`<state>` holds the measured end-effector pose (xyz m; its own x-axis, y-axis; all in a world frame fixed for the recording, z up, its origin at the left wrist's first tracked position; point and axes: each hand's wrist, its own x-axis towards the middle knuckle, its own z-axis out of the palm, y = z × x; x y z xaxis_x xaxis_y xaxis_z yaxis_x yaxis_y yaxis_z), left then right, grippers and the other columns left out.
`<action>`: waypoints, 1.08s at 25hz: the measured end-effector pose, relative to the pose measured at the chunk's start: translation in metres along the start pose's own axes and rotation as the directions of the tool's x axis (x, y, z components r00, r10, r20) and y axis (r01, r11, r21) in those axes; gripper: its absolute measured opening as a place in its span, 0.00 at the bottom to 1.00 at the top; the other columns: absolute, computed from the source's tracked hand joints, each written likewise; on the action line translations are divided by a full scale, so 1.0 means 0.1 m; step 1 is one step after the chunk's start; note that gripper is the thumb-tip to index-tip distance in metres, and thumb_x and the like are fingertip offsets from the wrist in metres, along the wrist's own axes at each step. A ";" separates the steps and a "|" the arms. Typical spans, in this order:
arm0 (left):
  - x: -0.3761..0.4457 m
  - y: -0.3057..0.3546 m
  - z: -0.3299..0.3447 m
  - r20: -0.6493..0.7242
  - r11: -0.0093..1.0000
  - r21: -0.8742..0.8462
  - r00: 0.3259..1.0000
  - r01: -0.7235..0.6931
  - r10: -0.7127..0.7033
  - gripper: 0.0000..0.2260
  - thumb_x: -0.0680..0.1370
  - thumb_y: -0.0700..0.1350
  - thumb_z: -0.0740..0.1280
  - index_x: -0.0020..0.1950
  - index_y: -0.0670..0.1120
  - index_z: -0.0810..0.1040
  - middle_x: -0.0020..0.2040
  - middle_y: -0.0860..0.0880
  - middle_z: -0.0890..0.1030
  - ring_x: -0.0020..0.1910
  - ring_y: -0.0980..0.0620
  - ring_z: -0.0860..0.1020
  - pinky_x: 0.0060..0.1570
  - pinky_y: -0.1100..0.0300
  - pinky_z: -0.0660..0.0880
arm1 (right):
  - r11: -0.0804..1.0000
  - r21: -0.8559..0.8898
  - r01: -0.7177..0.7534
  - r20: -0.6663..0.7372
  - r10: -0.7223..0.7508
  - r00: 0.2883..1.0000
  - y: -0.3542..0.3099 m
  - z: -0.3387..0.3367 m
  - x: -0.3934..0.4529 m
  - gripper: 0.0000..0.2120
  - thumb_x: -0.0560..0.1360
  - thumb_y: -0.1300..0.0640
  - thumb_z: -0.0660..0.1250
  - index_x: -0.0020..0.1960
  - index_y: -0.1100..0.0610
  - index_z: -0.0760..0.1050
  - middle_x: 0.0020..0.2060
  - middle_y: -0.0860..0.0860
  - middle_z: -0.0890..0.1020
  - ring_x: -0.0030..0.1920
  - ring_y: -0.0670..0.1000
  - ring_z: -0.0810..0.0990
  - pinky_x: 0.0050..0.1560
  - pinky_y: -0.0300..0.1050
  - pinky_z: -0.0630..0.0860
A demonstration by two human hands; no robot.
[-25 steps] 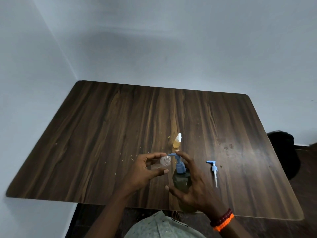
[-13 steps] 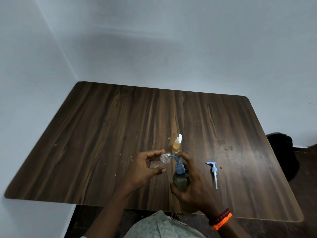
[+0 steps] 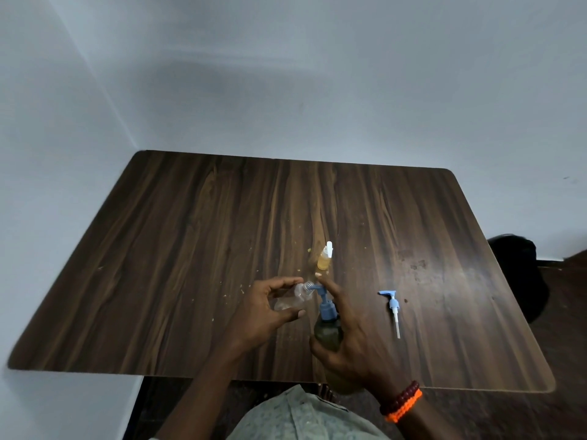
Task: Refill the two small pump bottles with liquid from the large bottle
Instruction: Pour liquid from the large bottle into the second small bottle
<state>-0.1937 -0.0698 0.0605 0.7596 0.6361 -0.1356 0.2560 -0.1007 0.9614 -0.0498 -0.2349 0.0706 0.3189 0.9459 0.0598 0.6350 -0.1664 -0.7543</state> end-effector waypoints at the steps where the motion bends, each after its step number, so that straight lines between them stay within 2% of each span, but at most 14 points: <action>1: -0.01 0.01 0.00 0.003 1.000 0.004 1.000 0.000 0.000 0.25 0.71 0.39 0.81 0.64 0.57 0.82 0.61 0.56 0.86 0.63 0.59 0.82 0.67 0.52 0.80 | 1.000 0.008 -0.008 0.008 0.008 1.000 0.02 0.02 -0.01 0.44 0.73 0.48 0.76 0.79 0.36 0.51 0.61 0.41 0.75 0.52 0.41 0.80 0.54 0.26 0.75; 3: -0.03 0.03 0.02 0.004 1.000 0.010 1.000 -0.002 0.002 0.25 0.71 0.39 0.81 0.62 0.59 0.82 0.60 0.58 0.86 0.62 0.61 0.83 0.66 0.53 0.80 | 0.999 0.031 -0.011 -0.007 0.011 1.000 0.04 0.05 -0.01 0.41 0.73 0.48 0.76 0.75 0.32 0.53 0.56 0.43 0.79 0.50 0.45 0.82 0.51 0.33 0.79; 5: -0.04 0.04 0.03 0.008 1.000 0.012 1.000 -0.011 0.011 0.26 0.70 0.39 0.82 0.61 0.62 0.82 0.58 0.59 0.87 0.62 0.61 0.83 0.66 0.53 0.81 | 0.998 0.056 -0.004 -0.056 0.007 0.998 0.02 0.05 0.00 0.38 0.72 0.50 0.77 0.70 0.33 0.57 0.49 0.41 0.79 0.47 0.42 0.81 0.45 0.31 0.78; 7: -0.04 0.02 0.04 0.008 1.000 0.006 1.000 -0.018 0.018 0.25 0.70 0.39 0.82 0.61 0.62 0.82 0.59 0.60 0.87 0.62 0.59 0.83 0.66 0.51 0.80 | 0.999 0.049 -0.003 -0.079 0.007 0.997 0.02 0.05 0.02 0.36 0.72 0.50 0.77 0.71 0.37 0.59 0.46 0.40 0.78 0.46 0.40 0.81 0.43 0.29 0.76; 10: -0.03 -0.01 0.04 -0.016 1.000 -0.006 1.000 -0.023 0.023 0.25 0.70 0.40 0.82 0.63 0.59 0.83 0.60 0.59 0.87 0.62 0.58 0.83 0.66 0.47 0.80 | 0.999 0.042 -0.006 -0.021 0.007 1.000 0.04 0.05 0.00 0.42 0.73 0.48 0.76 0.77 0.35 0.53 0.53 0.33 0.76 0.48 0.43 0.81 0.48 0.32 0.78; 12: -0.02 -0.02 0.04 -0.027 1.000 -0.004 0.999 -0.025 0.025 0.25 0.70 0.40 0.82 0.63 0.59 0.83 0.60 0.58 0.87 0.62 0.57 0.83 0.66 0.46 0.80 | 1.000 0.028 0.012 -0.015 -0.012 1.000 0.04 0.05 -0.02 0.44 0.73 0.48 0.76 0.77 0.35 0.52 0.57 0.29 0.72 0.52 0.42 0.81 0.51 0.29 0.77; 14: -0.03 -0.03 0.05 -0.028 1.000 -0.007 0.999 -0.022 0.021 0.25 0.70 0.39 0.82 0.62 0.60 0.83 0.60 0.58 0.87 0.62 0.57 0.83 0.66 0.46 0.81 | 1.000 0.018 0.008 -0.028 -0.007 1.000 0.04 0.05 -0.04 0.42 0.73 0.49 0.77 0.76 0.35 0.53 0.52 0.30 0.73 0.53 0.37 0.79 0.49 0.25 0.75; 17: -0.04 -0.05 0.08 -0.014 1.000 0.006 1.000 -0.017 0.017 0.25 0.70 0.39 0.82 0.61 0.60 0.83 0.59 0.57 0.87 0.62 0.58 0.83 0.66 0.45 0.80 | 1.000 0.007 -0.015 -0.055 0.015 0.998 0.05 0.07 -0.03 0.37 0.72 0.48 0.77 0.70 0.34 0.57 0.45 0.36 0.76 0.47 0.36 0.79 0.42 0.27 0.74; 20: -0.04 -0.04 0.08 -0.025 1.000 0.001 0.999 -0.027 0.027 0.25 0.70 0.39 0.82 0.61 0.60 0.83 0.59 0.59 0.87 0.63 0.58 0.83 0.67 0.47 0.80 | 1.000 0.002 -0.021 -0.044 0.021 0.999 0.04 0.05 -0.01 0.41 0.73 0.47 0.76 0.71 0.28 0.52 0.45 0.37 0.76 0.46 0.39 0.80 0.42 0.28 0.75; 23: 0.00 -0.05 0.08 -0.044 1.000 -0.006 0.999 -0.024 0.024 0.25 0.70 0.39 0.82 0.62 0.60 0.84 0.59 0.58 0.87 0.63 0.58 0.83 0.66 0.46 0.81 | 0.999 -0.035 -0.014 -0.001 0.014 1.000 0.03 0.03 -0.02 0.45 0.73 0.47 0.76 0.75 0.27 0.47 0.52 0.33 0.74 0.45 0.35 0.79 0.45 0.24 0.73; 25: 0.01 -0.05 0.08 -0.041 1.000 -0.017 0.999 -0.019 0.019 0.25 0.70 0.38 0.82 0.61 0.60 0.84 0.59 0.58 0.87 0.62 0.57 0.84 0.65 0.46 0.81 | 0.999 -0.031 -0.028 -0.004 0.028 1.000 0.05 0.03 -0.03 0.44 0.73 0.48 0.77 0.75 0.31 0.50 0.52 0.33 0.74 0.46 0.34 0.79 0.45 0.24 0.73; 27: 0.01 -0.05 0.10 -0.026 1.000 -0.007 0.999 -0.019 0.019 0.25 0.69 0.37 0.82 0.60 0.60 0.84 0.58 0.57 0.87 0.62 0.58 0.84 0.64 0.48 0.82 | 0.999 -0.015 -0.042 -0.037 0.042 0.998 0.04 0.03 -0.02 0.39 0.73 0.50 0.78 0.72 0.34 0.56 0.47 0.34 0.75 0.50 0.35 0.79 0.44 0.25 0.73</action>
<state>-0.1884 -0.0760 0.0532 0.7486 0.6536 -0.1111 0.2371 -0.1074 0.9655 -0.0498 -0.2369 0.0656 0.3711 0.9271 0.0526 0.6313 -0.2103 -0.7465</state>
